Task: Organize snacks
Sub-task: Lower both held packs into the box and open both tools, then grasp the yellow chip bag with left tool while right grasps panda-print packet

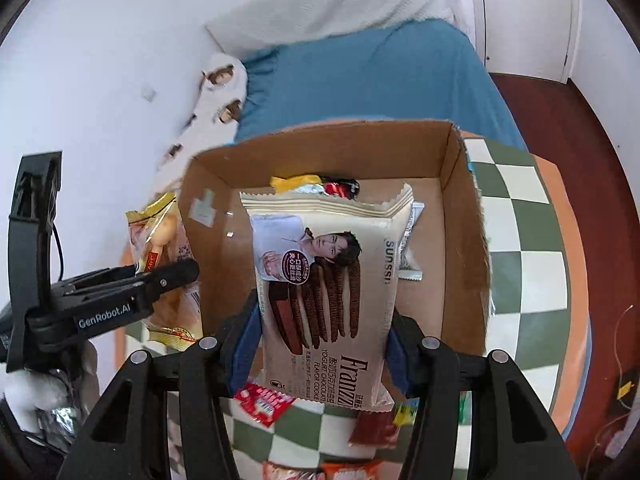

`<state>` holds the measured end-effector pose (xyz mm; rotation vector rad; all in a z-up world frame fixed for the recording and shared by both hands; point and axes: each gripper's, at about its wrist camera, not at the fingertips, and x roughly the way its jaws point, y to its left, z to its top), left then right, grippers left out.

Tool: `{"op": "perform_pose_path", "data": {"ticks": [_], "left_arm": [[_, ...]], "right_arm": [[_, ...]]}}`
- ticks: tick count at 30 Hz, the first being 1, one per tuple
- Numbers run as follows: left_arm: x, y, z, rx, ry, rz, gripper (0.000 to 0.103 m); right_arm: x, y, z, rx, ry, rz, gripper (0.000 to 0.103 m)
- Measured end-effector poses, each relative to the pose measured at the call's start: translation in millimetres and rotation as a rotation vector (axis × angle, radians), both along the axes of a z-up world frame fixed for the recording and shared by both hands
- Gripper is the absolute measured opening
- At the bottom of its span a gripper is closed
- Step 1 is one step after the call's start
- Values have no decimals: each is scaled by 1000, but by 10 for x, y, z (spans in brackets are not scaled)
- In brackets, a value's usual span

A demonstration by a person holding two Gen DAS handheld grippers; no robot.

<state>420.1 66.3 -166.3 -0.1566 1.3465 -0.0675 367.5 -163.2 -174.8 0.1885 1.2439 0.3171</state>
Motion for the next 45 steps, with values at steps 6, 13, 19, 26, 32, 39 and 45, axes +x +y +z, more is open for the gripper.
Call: {"op": "perform_pose_path", "data": {"ticks": [6,13,19,26,32,39,45], "left_arm": [[90,27,-487,9,112,9,47],[93,24,-882,42,180,4,48],[107,80,-1040,19,207,37,67],[44,-32,-923,24,177,23,88],[-153,-95,-611,55,76,71,90],[-395,-121,-214,80,-27,78,91],[-576,-175,145,105,-133,58,91]], "right_arm": [[231,56,-521,-53,90,-2,57],[311,43,-1040,-79,180,1,57],[323,1,-1395,-87,307,-5,84],[268,63,-1259,-114,255,16,95],[152,89,-1013,-155,153,23,97],[49,50,-668,-162,64,11,97],[-191,-8,-314,-157,-10,-18,97]]}}
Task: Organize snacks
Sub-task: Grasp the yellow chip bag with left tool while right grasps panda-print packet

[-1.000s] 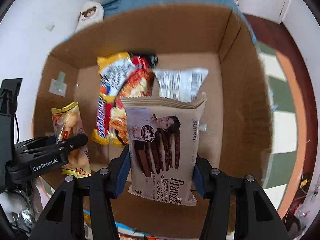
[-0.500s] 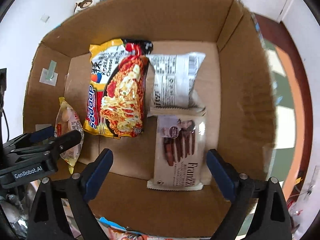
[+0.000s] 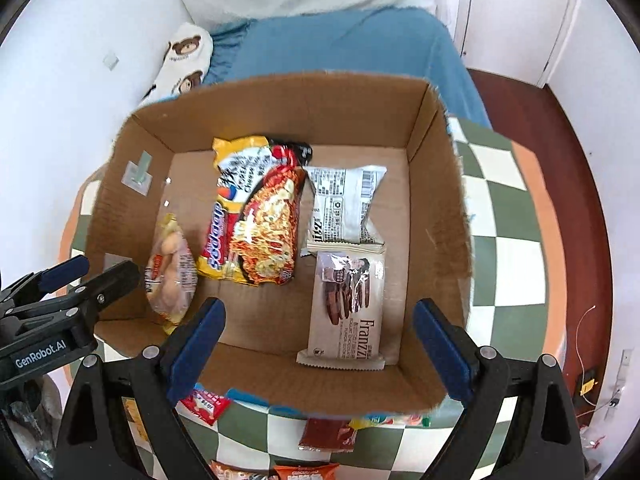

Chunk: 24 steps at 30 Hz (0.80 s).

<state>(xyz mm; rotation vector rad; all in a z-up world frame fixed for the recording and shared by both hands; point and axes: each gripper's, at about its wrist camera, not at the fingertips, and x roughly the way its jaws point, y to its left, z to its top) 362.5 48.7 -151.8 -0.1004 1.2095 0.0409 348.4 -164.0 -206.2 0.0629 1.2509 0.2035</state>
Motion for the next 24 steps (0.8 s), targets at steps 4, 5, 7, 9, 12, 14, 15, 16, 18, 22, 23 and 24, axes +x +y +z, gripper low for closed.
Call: {"op": "perform_pose_path", "data": {"ticks": [4,5,7,9,12,14,15,16,18,22,23,24], "left_arm": [[-128,23,200,10,-60,-19,91],[-161,30,235,10,-72,-24,91],[-255,28,318,15,-92,-34,91],[-371,34,413,17,-116,-47,91],[-537,54,540,6,-146,-64,91],[-653,58,617,12,-167,-73,91],[-714,66,652,21,-177,-74,91],[-768,76,675,22,-185,-75,91],[-880,114,711,7,-188,-78,91],[-1112,207,660,-3,-165,-82,91],[-1162,234,623,-3,-156,-80,91],[-1233,282,555,-4,-138,-76,91]], "right_arm": [[-212,27,220,0,-49,-22,97],[-280,32,287,7,-65,-31,97],[-395,53,400,4,-92,-38,97],[-520,81,518,-2,-123,-48,97],[-715,117,674,9,-153,-68,97],[-852,148,758,18,-168,-83,97],[-913,156,786,18,-174,-90,97],[-984,163,810,25,-177,-97,97],[-1119,165,832,48,-170,-116,97],[-1410,140,706,93,-113,-159,97],[-1497,138,631,110,-87,-170,97],[-1591,141,530,128,-52,-182,97]]}}
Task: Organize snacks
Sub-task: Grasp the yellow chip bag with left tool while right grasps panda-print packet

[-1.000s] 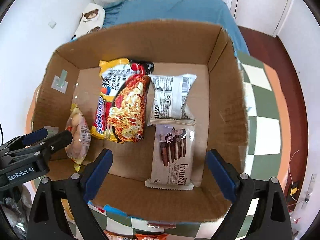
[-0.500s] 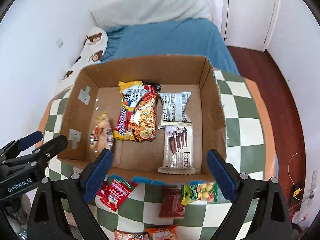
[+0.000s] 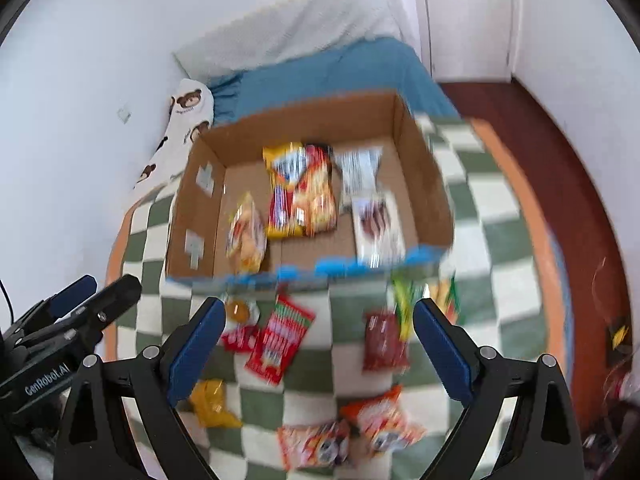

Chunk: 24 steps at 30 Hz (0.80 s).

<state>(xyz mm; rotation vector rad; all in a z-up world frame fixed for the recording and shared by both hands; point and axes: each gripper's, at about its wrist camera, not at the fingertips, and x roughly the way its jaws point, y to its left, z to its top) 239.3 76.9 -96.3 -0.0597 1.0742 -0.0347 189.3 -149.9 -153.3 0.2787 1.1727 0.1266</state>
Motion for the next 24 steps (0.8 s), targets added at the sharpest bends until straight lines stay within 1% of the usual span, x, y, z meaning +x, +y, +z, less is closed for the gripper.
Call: {"op": "perform_pose_path", "data": {"ticks": [3,4,5,7,9,11,14,16,19,21,23,24], "left_arm": [[-190,128,-267,13,56,3,91],[-266,190,-407,33,88,7,91],[-329,246,-531,53,114,14,91],[-464,392,-807,76,182,37,91],[-592,554,-1036,69,244,75,91],[-728,744,-1267,57,304,126,91],[-860,938,-1505,38,368,186,91],[-927,1037,-1628,33,395,216,91],[-953,1104,-1734,46,414,232,91],[-959,1134,-1807,40,428,240,91],[-953,1141,-1878,29,442,243,91],[-947,1134,-1909,22,448,242,91]], "right_arm": [[-273,45,-428,55,134,-5,97],[-361,57,-586,74,183,-11,97],[-480,64,-813,113,257,-28,97],[-670,73,-1160,203,378,-63,97],[-877,90,-1520,296,498,-117,97],[-1045,139,-1796,350,582,-159,97],[-1210,257,-2170,430,698,-232,97],[-1220,319,-2328,446,733,-267,97],[-1125,416,-2474,408,739,-302,96],[-1002,496,-2495,328,714,-282,94],[-835,633,-2462,216,665,-190,88],[-742,734,-2424,143,635,-119,77]]}}
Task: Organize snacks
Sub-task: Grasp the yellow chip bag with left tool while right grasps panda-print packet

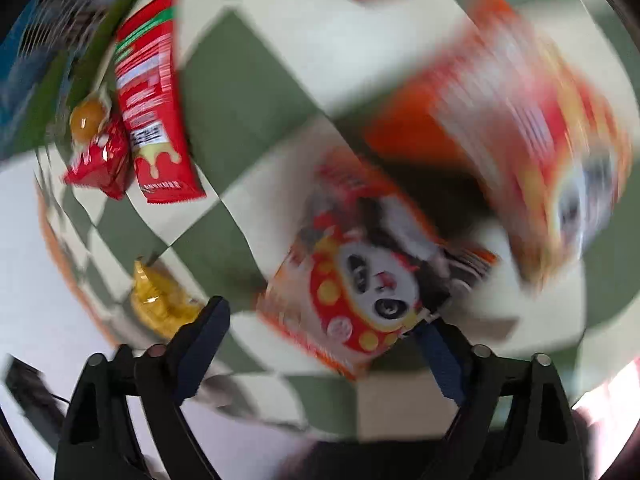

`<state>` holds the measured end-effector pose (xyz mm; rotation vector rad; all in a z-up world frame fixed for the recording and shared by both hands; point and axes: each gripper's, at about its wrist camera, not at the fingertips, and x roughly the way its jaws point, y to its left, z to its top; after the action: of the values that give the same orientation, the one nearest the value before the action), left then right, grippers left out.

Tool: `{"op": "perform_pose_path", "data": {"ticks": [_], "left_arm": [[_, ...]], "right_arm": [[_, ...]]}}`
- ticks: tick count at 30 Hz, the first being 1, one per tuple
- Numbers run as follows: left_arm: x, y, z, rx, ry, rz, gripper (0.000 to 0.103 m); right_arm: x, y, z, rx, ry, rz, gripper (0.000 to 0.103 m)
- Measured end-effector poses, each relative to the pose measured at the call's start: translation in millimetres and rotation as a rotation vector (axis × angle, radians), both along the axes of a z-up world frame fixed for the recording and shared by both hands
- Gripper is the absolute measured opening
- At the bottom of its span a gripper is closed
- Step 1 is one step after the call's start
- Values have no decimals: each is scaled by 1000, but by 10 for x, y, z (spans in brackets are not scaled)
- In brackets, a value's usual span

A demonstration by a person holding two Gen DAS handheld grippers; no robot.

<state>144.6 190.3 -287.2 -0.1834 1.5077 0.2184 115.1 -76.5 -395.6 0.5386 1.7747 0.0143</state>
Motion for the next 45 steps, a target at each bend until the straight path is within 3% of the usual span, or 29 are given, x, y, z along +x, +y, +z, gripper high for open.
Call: {"op": "perform_pose_path", "data": {"ticks": [2,5,8,10,16,18,21,24,28,32,40,45], "left_arm": [[17,-27,-70,-24,12,1,91],[51,-84,-185,-69,29,0,91],[101,-163,-315,-87,47,-9,91],[138,-236,-406,-108,59,-12,91],[187,-378,-691,-122,82,-14,88],[167,-376,-708,-103,62,-19,69],[119,-357,-716,-98,43,-20,60],[83,-318,-697,-98,34,-17,59],[45,-362,-718,-84,39,-23,62],[129,-390,-829,-77,59,-36,62],[123,-463,-834,-57,51,-36,61],[97,-544,-742,-39,27,-43,56]], "right_arm": [[173,250,78,-76,-75,203,68],[294,652,211,-185,-197,527,67],[251,837,342,-281,-254,654,70],[221,829,420,-253,-265,604,86],[160,655,347,-169,-210,434,87],[150,587,273,-163,-200,423,87],[150,545,220,-169,-205,430,87],[134,495,151,-154,-198,411,83],[77,161,137,-130,-195,363,66],[47,-33,112,-62,-148,300,66],[118,-61,-44,-100,-141,299,67],[88,-23,-74,-126,-158,300,64]]}}
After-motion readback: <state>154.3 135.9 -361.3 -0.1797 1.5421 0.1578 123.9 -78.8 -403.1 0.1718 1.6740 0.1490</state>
